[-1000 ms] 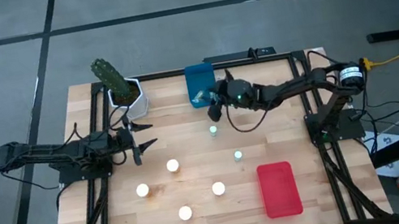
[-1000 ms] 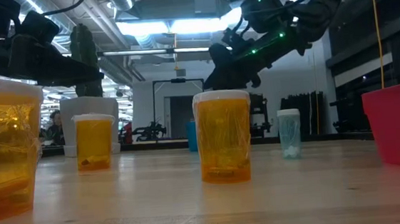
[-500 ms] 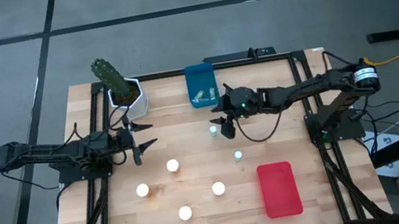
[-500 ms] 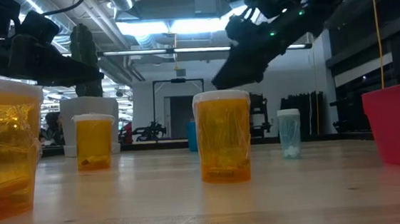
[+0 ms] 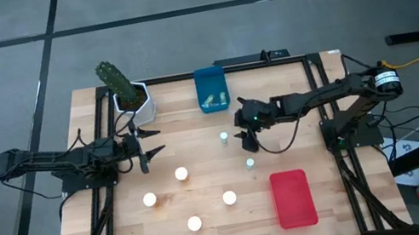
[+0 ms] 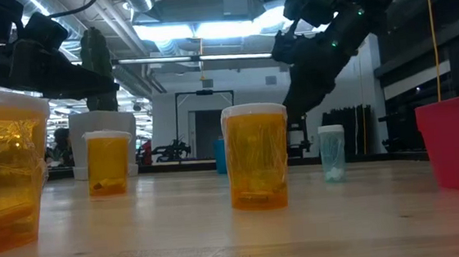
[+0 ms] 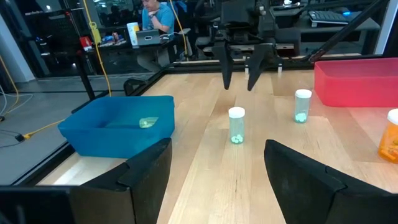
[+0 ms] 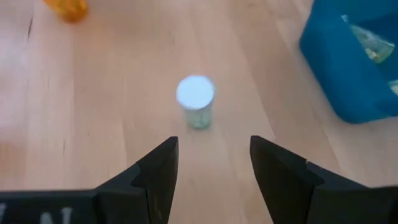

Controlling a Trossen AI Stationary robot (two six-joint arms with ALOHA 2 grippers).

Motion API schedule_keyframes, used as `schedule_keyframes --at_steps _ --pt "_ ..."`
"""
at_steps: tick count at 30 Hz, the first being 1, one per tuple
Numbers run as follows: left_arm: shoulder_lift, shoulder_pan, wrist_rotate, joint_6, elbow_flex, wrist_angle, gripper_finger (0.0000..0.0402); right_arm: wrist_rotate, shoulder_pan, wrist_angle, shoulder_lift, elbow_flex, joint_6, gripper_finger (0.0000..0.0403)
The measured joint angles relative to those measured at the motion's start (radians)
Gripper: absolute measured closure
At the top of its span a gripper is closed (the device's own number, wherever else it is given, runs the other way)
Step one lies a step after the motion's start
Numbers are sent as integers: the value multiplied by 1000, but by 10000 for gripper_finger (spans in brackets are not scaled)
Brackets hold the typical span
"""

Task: Pick and place medicine bottles into bin by pill shape (circle, oval)
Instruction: Put the small green pill bottle into the blue bin

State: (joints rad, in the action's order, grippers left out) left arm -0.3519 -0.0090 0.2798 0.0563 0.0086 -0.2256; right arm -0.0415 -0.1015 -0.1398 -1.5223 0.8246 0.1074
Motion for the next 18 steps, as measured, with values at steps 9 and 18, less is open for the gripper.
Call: schedule_keyframes --at_steps 9,18 --pt "0 0 0 0 0 0 154 64 2 3 -8 0 -66 202" --pt "0 0 0 0 0 0 154 11 2 35 -99 0 -61 202"
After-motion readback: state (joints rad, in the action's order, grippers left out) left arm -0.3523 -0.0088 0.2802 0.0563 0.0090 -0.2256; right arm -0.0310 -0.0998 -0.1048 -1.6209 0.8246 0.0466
